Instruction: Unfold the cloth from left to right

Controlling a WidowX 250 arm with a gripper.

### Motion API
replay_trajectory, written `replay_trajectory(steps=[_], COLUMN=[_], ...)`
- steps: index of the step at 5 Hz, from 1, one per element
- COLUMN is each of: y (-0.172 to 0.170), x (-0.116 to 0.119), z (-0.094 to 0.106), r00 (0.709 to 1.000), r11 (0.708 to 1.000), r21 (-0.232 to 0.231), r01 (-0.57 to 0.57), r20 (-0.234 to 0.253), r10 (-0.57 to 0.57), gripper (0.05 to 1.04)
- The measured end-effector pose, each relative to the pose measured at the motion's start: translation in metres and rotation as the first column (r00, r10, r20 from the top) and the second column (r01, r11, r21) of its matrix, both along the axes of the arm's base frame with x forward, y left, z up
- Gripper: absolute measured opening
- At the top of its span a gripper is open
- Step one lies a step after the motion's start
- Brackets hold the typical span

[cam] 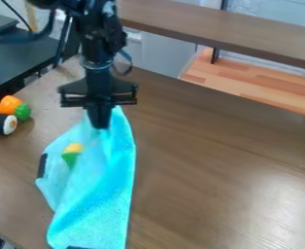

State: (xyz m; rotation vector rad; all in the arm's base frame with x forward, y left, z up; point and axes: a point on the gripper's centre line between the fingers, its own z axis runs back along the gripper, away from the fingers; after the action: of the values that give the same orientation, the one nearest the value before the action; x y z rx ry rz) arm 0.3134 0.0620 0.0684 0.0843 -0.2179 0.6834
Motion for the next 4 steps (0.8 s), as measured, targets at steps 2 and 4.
replay_trajectory(steps=[2,4], y=[-0.035,-0.068], x=[0.024,0.05], z=[0.003,0.003], r00=[0.999,0.997], r11=[0.999,0.998], r21=[-0.012,-0.011], r01=[-0.036,-0.058], r20=[0.014,0.044], r10=[0.036,0.059], gripper=[0.053,0.053])
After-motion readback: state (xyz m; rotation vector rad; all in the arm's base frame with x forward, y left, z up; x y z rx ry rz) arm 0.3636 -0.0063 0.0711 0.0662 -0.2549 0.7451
